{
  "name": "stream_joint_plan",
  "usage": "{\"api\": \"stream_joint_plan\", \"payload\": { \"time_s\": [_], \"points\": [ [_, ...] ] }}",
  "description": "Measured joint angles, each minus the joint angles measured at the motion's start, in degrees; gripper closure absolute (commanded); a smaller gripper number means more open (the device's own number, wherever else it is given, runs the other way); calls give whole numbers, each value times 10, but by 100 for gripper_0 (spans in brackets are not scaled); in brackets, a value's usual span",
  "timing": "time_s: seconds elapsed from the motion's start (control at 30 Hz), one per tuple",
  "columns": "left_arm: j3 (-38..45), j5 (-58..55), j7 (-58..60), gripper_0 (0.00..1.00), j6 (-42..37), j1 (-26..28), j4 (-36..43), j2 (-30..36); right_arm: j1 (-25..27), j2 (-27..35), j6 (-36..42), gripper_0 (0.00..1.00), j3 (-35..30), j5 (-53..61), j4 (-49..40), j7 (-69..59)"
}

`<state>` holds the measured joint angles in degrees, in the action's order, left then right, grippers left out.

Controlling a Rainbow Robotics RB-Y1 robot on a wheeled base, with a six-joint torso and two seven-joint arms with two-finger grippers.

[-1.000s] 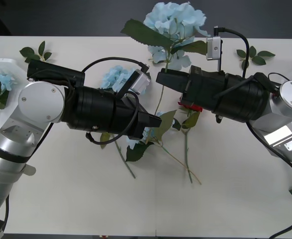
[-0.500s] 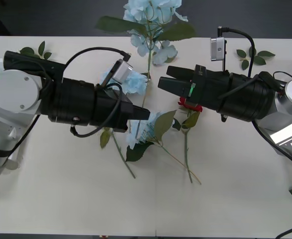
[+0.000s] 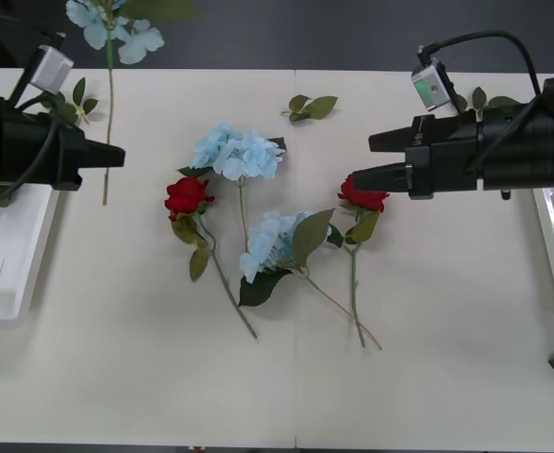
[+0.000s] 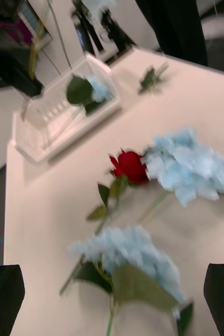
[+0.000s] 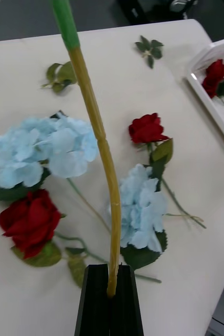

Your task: Put the red flowers into the right box and the blue flowers into the left box

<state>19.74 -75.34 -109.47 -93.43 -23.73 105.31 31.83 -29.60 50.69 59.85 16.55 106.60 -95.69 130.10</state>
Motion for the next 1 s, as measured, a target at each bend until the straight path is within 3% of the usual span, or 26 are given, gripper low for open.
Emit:
{"api": "stream_joint_plan", "payload": {
  "time_s": [0.27,0.43,0.57,0.8,1.0],
  "points": [
    [95,145,0,100,-68,0,0,5,-46,56,69,0,55,-152,-25,-209],
    [106,224,0,100,-70,12,0,38,-46,56,151,0,61,-262,-72,-456],
    [106,284,0,100,-70,30,0,62,-46,54,211,0,61,-327,-103,-518],
    [104,386,1,100,-54,64,0,81,-47,0,290,0,61,-433,-105,-682],
    [71,454,2,100,10,107,-15,99,-47,-66,306,0,61,-515,-74,-694]
  ]
}}
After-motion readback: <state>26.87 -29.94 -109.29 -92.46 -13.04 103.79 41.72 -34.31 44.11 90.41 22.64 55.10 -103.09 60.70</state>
